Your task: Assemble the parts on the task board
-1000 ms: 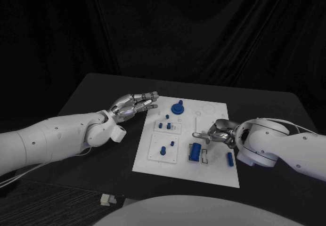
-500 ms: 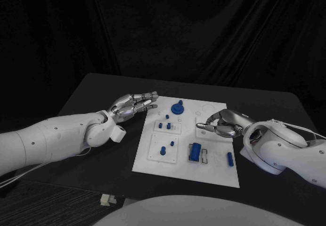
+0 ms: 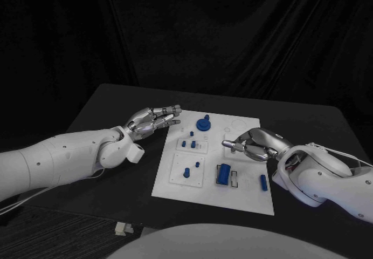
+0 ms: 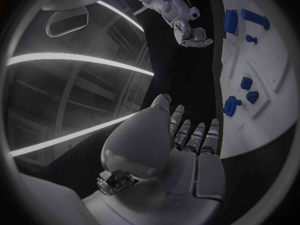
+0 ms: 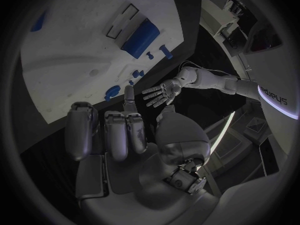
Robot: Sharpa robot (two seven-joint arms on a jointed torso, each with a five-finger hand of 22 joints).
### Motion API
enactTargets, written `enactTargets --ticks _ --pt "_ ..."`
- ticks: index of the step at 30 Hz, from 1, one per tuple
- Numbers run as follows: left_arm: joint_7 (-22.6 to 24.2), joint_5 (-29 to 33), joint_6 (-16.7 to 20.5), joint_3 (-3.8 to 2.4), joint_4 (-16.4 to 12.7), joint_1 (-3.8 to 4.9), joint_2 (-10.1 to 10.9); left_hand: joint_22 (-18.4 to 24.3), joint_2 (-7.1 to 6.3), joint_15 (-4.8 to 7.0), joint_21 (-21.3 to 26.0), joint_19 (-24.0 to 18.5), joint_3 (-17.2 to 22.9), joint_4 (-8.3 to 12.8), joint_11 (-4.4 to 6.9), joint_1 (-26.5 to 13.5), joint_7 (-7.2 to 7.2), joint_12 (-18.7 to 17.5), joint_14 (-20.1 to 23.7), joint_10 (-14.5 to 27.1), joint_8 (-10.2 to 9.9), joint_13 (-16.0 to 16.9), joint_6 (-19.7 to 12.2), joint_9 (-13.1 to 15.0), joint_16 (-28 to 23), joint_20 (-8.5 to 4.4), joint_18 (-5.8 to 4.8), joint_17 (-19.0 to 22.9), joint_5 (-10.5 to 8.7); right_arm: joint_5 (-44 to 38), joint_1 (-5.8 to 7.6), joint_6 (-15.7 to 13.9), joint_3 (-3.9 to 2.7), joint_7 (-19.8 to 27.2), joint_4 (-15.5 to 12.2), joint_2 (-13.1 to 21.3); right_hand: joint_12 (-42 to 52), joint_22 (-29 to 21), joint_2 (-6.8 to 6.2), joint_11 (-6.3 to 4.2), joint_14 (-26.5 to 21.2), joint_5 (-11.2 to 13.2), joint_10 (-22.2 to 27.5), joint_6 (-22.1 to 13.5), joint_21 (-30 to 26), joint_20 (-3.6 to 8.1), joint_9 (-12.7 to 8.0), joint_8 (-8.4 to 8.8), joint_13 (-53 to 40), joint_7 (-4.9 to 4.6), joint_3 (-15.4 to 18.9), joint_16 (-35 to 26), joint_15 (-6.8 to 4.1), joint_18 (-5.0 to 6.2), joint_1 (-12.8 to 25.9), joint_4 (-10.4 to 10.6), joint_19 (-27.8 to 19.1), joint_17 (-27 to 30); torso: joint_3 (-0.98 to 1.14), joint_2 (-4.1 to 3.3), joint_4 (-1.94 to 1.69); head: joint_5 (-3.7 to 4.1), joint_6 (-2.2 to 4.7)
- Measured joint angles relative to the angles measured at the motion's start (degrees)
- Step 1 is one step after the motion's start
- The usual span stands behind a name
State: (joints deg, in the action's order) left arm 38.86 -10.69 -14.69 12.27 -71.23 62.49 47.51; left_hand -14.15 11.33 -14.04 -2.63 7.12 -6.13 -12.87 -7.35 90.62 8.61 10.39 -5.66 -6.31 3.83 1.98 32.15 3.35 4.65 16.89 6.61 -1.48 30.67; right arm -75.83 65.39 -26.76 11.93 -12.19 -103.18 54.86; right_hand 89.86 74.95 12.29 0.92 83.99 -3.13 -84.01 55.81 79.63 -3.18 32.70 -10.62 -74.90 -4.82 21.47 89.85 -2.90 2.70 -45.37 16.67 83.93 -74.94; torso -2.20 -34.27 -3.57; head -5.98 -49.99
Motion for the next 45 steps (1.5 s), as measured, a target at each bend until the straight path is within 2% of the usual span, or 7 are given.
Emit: enactTargets --ticks 7,16,24,31,34,36,45 --pt "0.0 0.0 0.0 0.0 0.0 0.0 0.0 0.0 0.0 0.0 0.0 0.0 0.0 0.0 0.0 0.0 0.0 0.0 0.0 0.0 0.0 0.0 0.0 0.0 0.0 0.0 0.0 0.0 0.0 0.6 -0.45 0.9 0.0 0.5 0.0 -0.3 0.0 0.0 0.47 0.0 0.0 0.1 0.0 1.2 0.4 0.0 -1.6 0.45 0.0 0.22 0.9 0.0 0.0 0.0 -0.2 0.0 0.0 0.0 0.0 0.0 0.0 0.02 0.0" --pt "0.0 0.0 0.0 0.0 0.1 -0.01 0.0 0.0 0.0 0.0 0.0 0.0 0.4 -0.1 -0.23 0.0 0.0 0.2 0.0 -0.2 0.0 0.0 0.0 0.0 0.0 0.0 0.0 0.0 0.0 1.0 -0.85 3.0 0.0 0.5 0.3 -1.2 0.0 0.0 0.92 0.0 0.0 0.1 0.0 1.2 0.4 0.0 -2.2 0.7 0.0 0.21 1.2 0.0 0.0 0.0 -0.2 0.0 0.0 0.0 0.0 0.0 -0.01 0.15 0.0" --pt "0.0 0.0 -0.1 0.0 0.1 -0.01 0.0 0.0 0.0 0.0 0.0 0.0 0.4 -0.1 -0.23 0.0 0.0 0.2 0.0 -0.2 0.0 0.0 0.0 0.0 0.0 0.0 0.0 0.0 0.0 1.1 -1.08 5.2 0.0 -0.2 1.2 -2.2 0.0 0.0 1.68 0.0 0.0 0.1 0.0 1.2 0.4 0.0 -4.0 2.21 0.0 0.2 1.6 0.0 0.0 0.0 -1.0 -0.1 0.0 0.0 0.0 0.0 -0.01 0.01 0.0" --pt "-0.1 0.0 -0.1 0.0 0.1 -0.02 0.0 0.0 0.0 0.0 0.0 0.0 0.4 -0.1 -0.23 0.0 0.0 0.2 0.0 -0.2 0.0 0.0 0.0 0.0 0.0 0.0 0.0 0.0 0.0 1.2 -1.42 7.2 0.0 -1.1 2.1 -2.9 0.0 0.0 2.28 0.0 0.0 0.1 0.0 0.6 0.0 0.0 -5.4 3.32 0.0 -0.42 2.4 0.0 0.0 0.0 -1.6 -0.1 0.0 0.0 0.0 0.02 -0.02 -0.08 0.0" --pt "-0.1 0.0 -0.1 0.0 0.1 -0.02 0.0 0.0 0.0 0.0 0.0 0.0 0.4 -0.1 -0.23 0.0 0.0 0.2 0.0 -0.2 0.0 0.0 0.0 0.0 0.0 0.0 -0.09 0.0 0.0 1.2 -1.6 7.8 0.0 -1.3 2.4 -3.2 0.0 0.0 2.28 0.0 0.0 0.1 0.0 0.6 -0.3 0.0 -5.7 3.36 0.0 -0.42 2.4 0.0 0.0 0.0 -1.6 -0.1 0.0 0.0 0.0 0.02 -0.02 -0.03 0.0" --pt "-0.1 0.0 -0.2 0.0 0.1 -0.02 0.0 0.0 0.0 0.01 0.0 0.0 0.4 -0.1 -0.24 0.0 0.0 0.2 0.0 -0.2 0.0 0.0 0.0 0.0 0.0 0.0 -0.94 0.0 0.0 1.2 -1.71 8.1 0.0 -1.4 2.6 -3.4 0.0 0.0 2.28 0.0 0.0 0.1 0.0 0.6 -0.3 0.0 -5.7 3.36 0.0 -0.42 2.4 0.0 0.0 0.0 -1.6 -0.1 0.0 0.0 0.0 0.02 -0.02 -0.01 0.0" --pt "-0.1 0.0 -0.2 0.0 0.1 -0.02 0.0 -0.1 0.0 0.01 0.0 0.2 0.4 -0.1 -0.23 0.0 0.0 0.2 0.0 -0.2 0.0 0.0 0.0 0.0 0.0 0.21 -0.93 0.0 0.0 1.2 -2.12 9.0 -0.01 -1.5 2.9 -4.2 0.0 0.0 2.28 -0.01 0.0 0.1 0.0 0.4 -0.3 0.01 -5.9 3.59 0.0 -0.63 2.4 0.0 0.0 0.0 -1.6 -0.1 0.0 0.0 0.0 0.02 -0.04 0.04 0.0"
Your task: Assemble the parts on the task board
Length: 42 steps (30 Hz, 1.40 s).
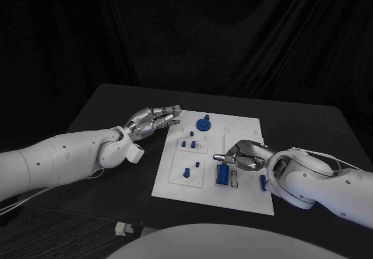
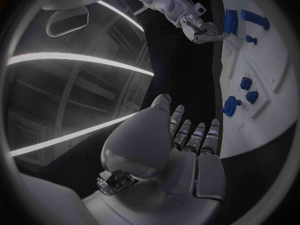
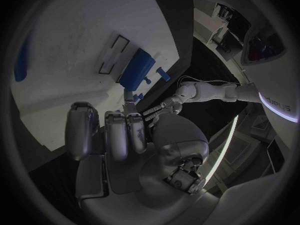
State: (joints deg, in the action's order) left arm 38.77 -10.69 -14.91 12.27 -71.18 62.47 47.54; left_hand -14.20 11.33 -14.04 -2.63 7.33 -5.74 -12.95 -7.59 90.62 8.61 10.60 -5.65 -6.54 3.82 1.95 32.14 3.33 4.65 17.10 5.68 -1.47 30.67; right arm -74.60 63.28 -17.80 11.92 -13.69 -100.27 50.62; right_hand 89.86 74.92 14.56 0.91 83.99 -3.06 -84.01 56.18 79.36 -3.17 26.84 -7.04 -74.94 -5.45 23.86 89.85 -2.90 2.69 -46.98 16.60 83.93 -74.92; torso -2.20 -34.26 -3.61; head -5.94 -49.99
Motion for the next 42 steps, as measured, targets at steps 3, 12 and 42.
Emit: enactTargets --ticks 3,12,42 --pt "0.0 0.0 0.0 0.0 0.0 0.0 0.0 0.0 0.0 0.0 0.0 0.0 0.0 0.0 0.0 0.0 0.0 0.0 0.0 0.0 0.0 0.0 0.0 0.0 0.0 0.0 0.0 0.0 0.0 0.0 -0.06 0.2 0.0 0.0 0.1 -0.2 0.0 0.0 0.0 0.0 0.0 0.0 0.0 0.0 0.0 0.0 0.0 0.05 0.0 0.0 0.0 0.0 0.0 0.0 0.0 0.0 0.0 0.0 0.0 0.0 0.02 -0.05 0.0" --pt "0.0 0.0 -0.2 0.0 0.1 0.0 0.0 -0.1 0.0 0.0 0.0 0.2 0.0 0.0 0.0 0.0 0.0 0.0 0.0 0.0 0.0 0.0 0.0 0.0 0.2 -0.15 0.01 0.0 0.0 0.0 -0.07 0.6 -0.07 0.0 0.7 -1.3 0.0 0.0 0.23 0.0 0.0 0.0 0.0 -0.1 0.0 0.0 -0.2 0.17 0.0 -0.1 0.1 0.0 0.0 0.0 -0.2 0.1 0.0 0.0 -0.01 -0.01 0.03 -0.08 0.0" --pt "-0.2 0.0 -0.5 0.0 0.3 -0.03 0.1 -0.1 0.0 0.0 0.0 0.2 0.3 0.0 -0.54 0.0 0.21 0.2 0.0 -0.1 0.0 0.0 0.2 0.0 0.2 -0.21 0.02 0.0 0.0 -1.8 0.07 -5.5 0.03 0.6 -1.0 3.0 0.0 0.0 0.65 0.62 0.2 -5.0 0.0 -10.4 -1.5 -0.6 -12.5 -2.15 0.0 -1.62 1.2 -0.9 0.54 -0.01 -7.3 -0.4 0.0 0.0 0.0 -0.01 0.05 -0.15 0.0"
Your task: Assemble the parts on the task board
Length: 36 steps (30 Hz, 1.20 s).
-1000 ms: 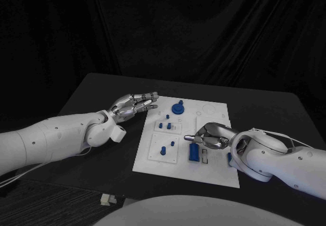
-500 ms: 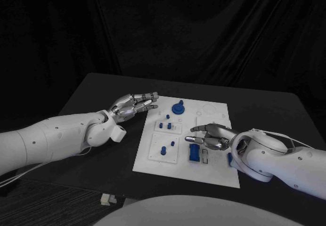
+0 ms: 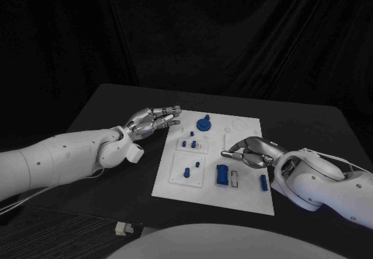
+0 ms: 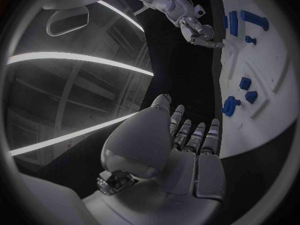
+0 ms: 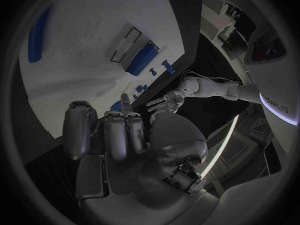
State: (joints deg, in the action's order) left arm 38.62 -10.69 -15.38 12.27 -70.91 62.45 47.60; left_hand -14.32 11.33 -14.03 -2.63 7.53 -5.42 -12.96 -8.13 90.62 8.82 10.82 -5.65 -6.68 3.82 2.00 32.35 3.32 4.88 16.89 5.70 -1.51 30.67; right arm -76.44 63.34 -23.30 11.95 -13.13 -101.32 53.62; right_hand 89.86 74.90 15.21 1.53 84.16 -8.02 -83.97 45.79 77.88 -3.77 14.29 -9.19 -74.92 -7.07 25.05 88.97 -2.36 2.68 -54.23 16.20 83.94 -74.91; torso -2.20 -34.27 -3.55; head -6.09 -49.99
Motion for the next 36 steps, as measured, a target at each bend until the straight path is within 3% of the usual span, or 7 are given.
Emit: enactTargets --ticks 3,7,12,15,21,28,36 --pt "0.0 0.0 0.0 0.0 0.0 0.0 0.0 0.0 0.0 0.0 0.0 0.0 0.0 0.0 -0.07 0.0 0.0 0.0 0.0 -0.1 0.0 0.0 0.0 0.0 0.0 0.0 0.0 0.0 0.0 0.0 0.87 -1.1 -0.02 0.8 -0.9 1.1 0.0 0.0 -2.89 0.1 0.0 -8.4 0.1 3.4 1.2 0.0 0.9 -2.57 -0.1 0.5 -3.0 0.5 0.03 0.0 -12.4 -8.0 0.0 0.0 0.0 0.0 0.0 0.1 0.0" --pt "0.0 0.0 0.0 0.0 0.1 -0.01 -0.1 0.0 0.0 0.0 0.0 0.0 0.0 0.0 -0.07 0.0 0.0 0.0 0.0 -0.1 0.0 0.0 0.0 0.0 0.0 0.0 0.0 0.0 0.0 -1.1 1.38 -1.5 -0.08 1.3 -1.9 1.8 0.3 0.0 -5.72 0.15 0.0 -5.9 0.1 3.9 1.3 0.0 3.4 -6.89 -0.3 0.96 -5.5 0.9 0.22 0.0 -19.5 -13.2 0.0 0.0 0.01 0.0 0.0 0.29 0.0" --pt "0.0 0.0 -0.1 0.0 0.2 -0.03 -0.2 0.0 0.0 0.0 0.0 0.0 0.0 0.0 -0.07 0.0 0.0 0.0 0.0 -0.1 0.0 0.0 0.0 0.0 0.0 0.0 0.0 0.0 0.0 -4.6 1.31 -0.2 -0.04 1.2 -2.4 1.7 0.3 0.0 -8.91 -0.48 -0.3 -1.2 0.3 -4.5 1.3 0.61 17.7 -25.34 -0.2 2.03 -10.2 0.9 -0.27 0.01 -23.0 -15.1 0.0 0.0 0.02 0.04 0.0 0.31 0.0" --pt "0.0 0.0 -0.1 0.0 0.2 -0.04 -0.2 0.0 0.0 0.0 0.0 0.0 0.0 0.0 -0.07 0.0 0.0 0.0 0.0 -0.1 0.0 0.0 0.0 0.0 0.0 0.0 0.01 0.0 0.0 -6.9 0.88 0.9 -0.05 1.0 -2.4 1.5 0.3 0.0 -10.06 -0.81 -0.1 0.7 0.2 -7.9 1.3 0.61 24.3 -33.71 -0.1 2.69 -12.4 0.9 -0.96 0.01 -23.4 -14.4 0.0 0.0 0.02 0.06 0.0 0.23 0.0" --pt "0.0 0.0 -0.1 0.0 0.2 -0.05 -0.2 0.0 0.0 0.0 0.0 0.0 0.0 0.0 -0.07 0.0 0.0 0.0 0.0 -0.1 0.0 0.0 0.0 0.0 0.0 0.0 0.01 0.0 0.0 -11.1 -0.27 3.5 -0.02 0.4 -2.0 0.5 0.1 0.0 -16.49 -2.82 -0.1 4.5 -0.1 -11.7 1.1 1.72 36.6 -48.46 0.1 4.5 -19.9 0.9 -2.38 0.0 -22.3 -8.3 -0.1 0.0 0.01 0.05 -0.03 0.25 0.0" --pt "-0.1 0.0 -0.2 0.0 0.2 -0.08 -0.2 0.0 0.0 0.0 0.0 0.0 0.2 0.2 -0.07 0.0 0.0 0.0 0.0 -0.1 0.0 0.0 0.0 0.0 0.0 0.0 0.01 0.0 0.0 -13.4 -0.99 5.2 -0.02 -0.2 -1.6 -0.5 0.1 0.0 -20.63 -3.31 -0.2 4.7 -0.1 -12.4 0.9 2.36 40.4 -52.01 -0.1 5.12 -23.0 0.9 -2.67 0.0 -21.4 -2.8 0.1 0.0 0.01 -0.01 -0.04 0.29 0.0" --pt "-0.2 0.0 -0.3 0.0 0.2 -0.1 -0.2 0.0 0.0 0.0 0.0 0.0 0.2 0.2 -0.06 0.0 0.0 0.0 0.0 -0.1 0.0 0.0 0.0 0.0 0.0 0.0 0.01 0.0 0.0 -14.6 -1.22 6.4 -0.03 -0.7 -1.4 -1.2 0.1 0.0 -23.0 -3.71 -0.1 5.0 0.0 -12.6 0.6 2.76 41.5 -52.34 -0.1 5.41 -23.4 0.9 -2.97 0.01 -20.6 0.3 0.1 0.0 0.01 -0.03 -0.03 0.16 0.0"
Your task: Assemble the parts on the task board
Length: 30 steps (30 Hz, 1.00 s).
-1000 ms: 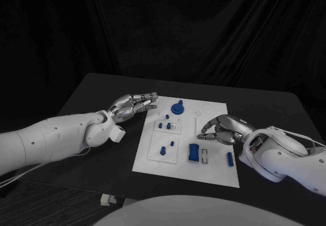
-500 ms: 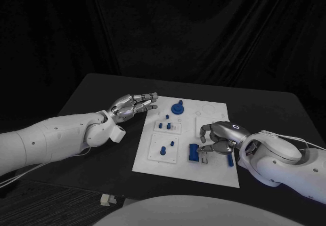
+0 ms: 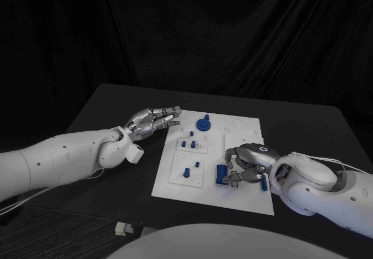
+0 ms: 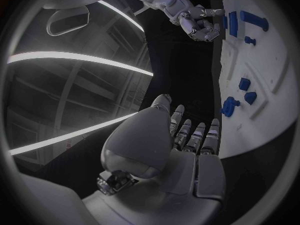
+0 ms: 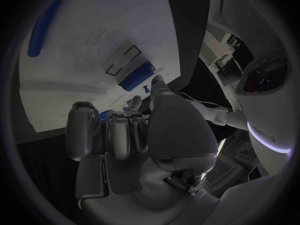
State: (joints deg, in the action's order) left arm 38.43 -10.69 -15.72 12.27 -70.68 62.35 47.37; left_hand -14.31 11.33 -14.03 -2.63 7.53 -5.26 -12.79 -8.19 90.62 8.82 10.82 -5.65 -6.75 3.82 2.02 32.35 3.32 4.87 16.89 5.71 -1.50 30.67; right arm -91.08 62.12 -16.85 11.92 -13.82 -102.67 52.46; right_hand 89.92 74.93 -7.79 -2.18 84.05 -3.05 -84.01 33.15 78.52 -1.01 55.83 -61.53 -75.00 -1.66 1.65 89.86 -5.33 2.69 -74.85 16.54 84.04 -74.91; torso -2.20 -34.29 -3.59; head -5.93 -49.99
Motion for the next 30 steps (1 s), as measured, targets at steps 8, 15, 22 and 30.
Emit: enactTargets --ticks 8,15,22,30 --pt "-0.1 0.0 -0.1 0.0 0.0 -0.02 0.0 0.0 0.0 0.0 0.0 0.0 0.0 0.0 0.0 0.0 0.0 0.0 0.0 0.0 0.0 0.0 0.0 0.0 0.0 0.0 0.0 0.0 0.0 -0.5 -0.38 1.1 0.0 -0.6 0.3 -0.6 0.0 0.0 -0.11 0.0 0.0 0.0 0.0 -0.2 -0.2 0.0 0.2 0.0 0.0 0.2 -0.3 0.0 0.0 0.0 0.1 0.1 0.0 0.0 -0.01 0.02 -0.01 0.09 0.0" --pt "-0.1 0.0 -0.2 0.0 0.0 -0.04 0.0 0.0 0.0 0.0 0.0 0.0 0.0 0.0 0.0 0.0 0.0 0.0 0.0 0.0 0.0 0.0 0.0 0.0 0.0 0.0 -0.01 0.0 0.0 -0.6 -0.58 1.4 0.01 -1.0 0.8 -1.2 0.0 0.0 1.92 0.0 0.0 -0.4 0.0 -0.2 -0.4 0.0 0.7 0.0 0.0 0.2 -1.8 0.0 0.0 0.0 -2.7 -0.8 0.0 0.0 -0.01 0.03 -0.01 0.06 0.0" --pt "-0.2 0.0 -0.2 0.0 0.0 -0.07 0.0 0.0 0.0 -0.21 0.0 0.0 0.2 -0.2 0.0 0.0 0.2 0.0 -0.2 0.0 0.0 0.0 0.2 0.0 0.3 0.0 0.0 0.0 0.0 -0.7 -0.61 1.3 -0.03 -1.2 1.0 -1.5 0.0 0.0 2.34 0.0 0.0 -0.7 0.0 -0.2 -0.4 -0.01 1.0 -0.22 0.0 0.2 -2.1 0.0 0.0 0.0 -3.6 -1.1 0.0 0.0 -0.01 0.03 0.0 0.02 0.0" --pt "-0.2 0.0 -0.3 0.0 0.0 -0.13 0.0 0.0 0.0 -0.21 0.0 0.0 0.2 -0.2 0.0 0.0 0.2 0.0 -0.2 0.0 0.0 0.0 0.2 0.0 0.3 0.0 0.0 -0.1 0.0 -0.7 -0.63 1.3 -0.06 -1.2 1.2 -1.9 0.0 0.0 2.44 0.01 0.0 -0.2 0.0 -0.2 -0.4 -0.01 1.2 -0.22 0.0 0.2 -2.1 0.0 0.0 0.0 -3.7 -1.4 0.0 0.0 -0.01 0.02 0.0 0.08 0.0"
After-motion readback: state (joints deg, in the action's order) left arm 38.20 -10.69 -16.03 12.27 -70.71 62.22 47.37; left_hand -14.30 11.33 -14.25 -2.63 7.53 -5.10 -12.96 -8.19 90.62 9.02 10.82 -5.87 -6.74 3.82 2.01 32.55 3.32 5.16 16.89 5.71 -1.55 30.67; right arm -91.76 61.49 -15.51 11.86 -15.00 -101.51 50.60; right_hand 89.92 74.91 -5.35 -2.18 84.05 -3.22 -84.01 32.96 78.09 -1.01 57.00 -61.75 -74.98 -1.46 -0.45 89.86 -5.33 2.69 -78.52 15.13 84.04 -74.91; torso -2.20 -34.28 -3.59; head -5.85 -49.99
